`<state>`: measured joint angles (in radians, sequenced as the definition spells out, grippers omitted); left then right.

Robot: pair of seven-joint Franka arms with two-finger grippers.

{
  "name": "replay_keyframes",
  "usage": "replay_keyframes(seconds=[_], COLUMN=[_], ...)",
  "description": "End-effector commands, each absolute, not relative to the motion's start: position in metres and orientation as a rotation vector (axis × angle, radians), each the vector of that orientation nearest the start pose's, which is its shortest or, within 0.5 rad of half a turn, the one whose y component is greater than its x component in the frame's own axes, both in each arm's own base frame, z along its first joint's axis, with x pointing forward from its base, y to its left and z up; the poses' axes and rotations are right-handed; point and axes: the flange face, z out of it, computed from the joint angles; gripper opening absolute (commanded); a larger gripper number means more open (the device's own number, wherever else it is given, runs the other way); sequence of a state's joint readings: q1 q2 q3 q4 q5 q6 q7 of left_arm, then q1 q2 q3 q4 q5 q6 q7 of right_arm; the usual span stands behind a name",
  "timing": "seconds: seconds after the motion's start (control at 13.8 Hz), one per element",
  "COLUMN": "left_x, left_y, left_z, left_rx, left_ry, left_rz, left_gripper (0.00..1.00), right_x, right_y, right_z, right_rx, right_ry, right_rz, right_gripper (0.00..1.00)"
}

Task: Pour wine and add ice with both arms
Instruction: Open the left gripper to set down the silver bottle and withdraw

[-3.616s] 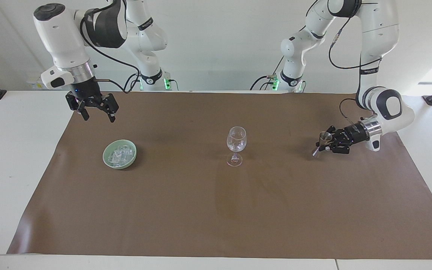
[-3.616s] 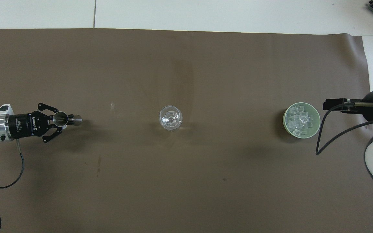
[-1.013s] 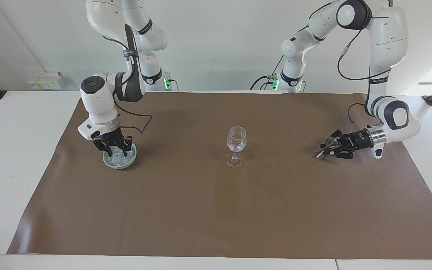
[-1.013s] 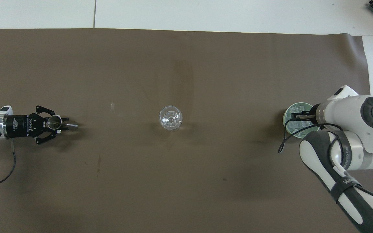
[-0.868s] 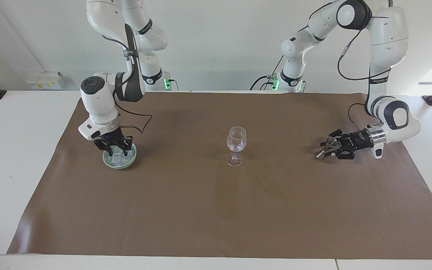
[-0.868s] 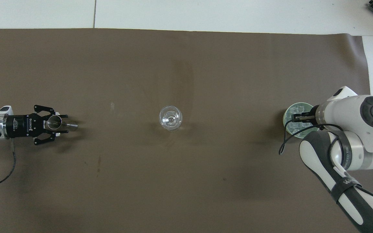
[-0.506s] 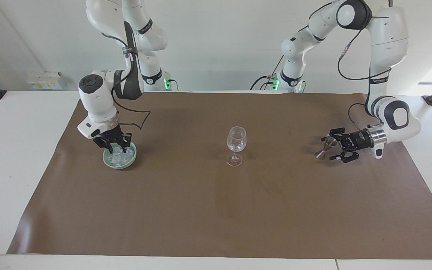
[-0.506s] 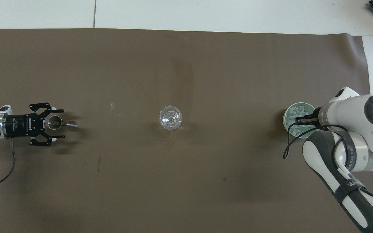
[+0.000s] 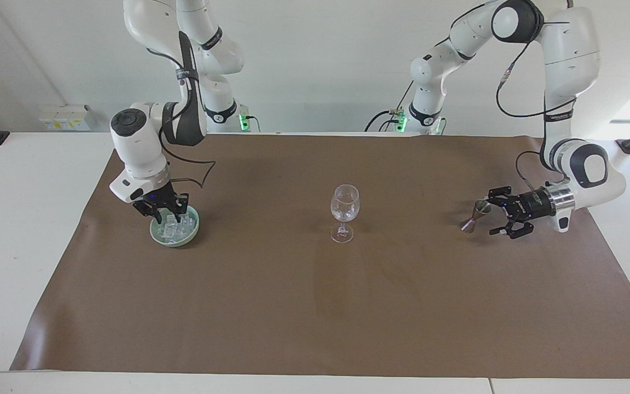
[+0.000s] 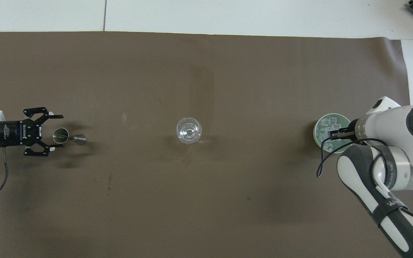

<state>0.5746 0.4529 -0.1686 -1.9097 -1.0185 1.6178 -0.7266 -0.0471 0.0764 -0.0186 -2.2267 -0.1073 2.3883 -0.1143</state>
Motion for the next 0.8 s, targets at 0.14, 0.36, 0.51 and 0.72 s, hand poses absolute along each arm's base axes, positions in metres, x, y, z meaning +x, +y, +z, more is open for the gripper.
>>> replay_keyframes(seconds=[0.14, 0.36, 0.51, 0.72], left_x=[0.58, 0.586, 0.591, 0.598], left_y=[0.174, 0.175, 0.17, 0.165], left_z=[0.304, 0.322, 0.335, 0.354], left_rx=[1.403, 1.426, 1.447, 1.466], left_ry=[1.465, 1.436, 1.413, 1.365], left_rz=[-1.032, -1.007, -0.998, -0.999], left_gripper=[1.0, 1.0, 1.0, 1.0], right_x=[0.532, 0.532, 0.533, 0.534], right_y=[-0.036, -0.035, -0.035, -0.032], right_z=[0.341, 0.341, 0.346, 0.377], right_rx=[-3.226, -3.227, -3.228, -3.232], right_ry=[-0.25, -0.245, -0.241, -0.239], right_rz=[-0.174, -0.169, -0.174, -0.202], right_gripper=[0.38, 0.0, 0.0, 0.0])
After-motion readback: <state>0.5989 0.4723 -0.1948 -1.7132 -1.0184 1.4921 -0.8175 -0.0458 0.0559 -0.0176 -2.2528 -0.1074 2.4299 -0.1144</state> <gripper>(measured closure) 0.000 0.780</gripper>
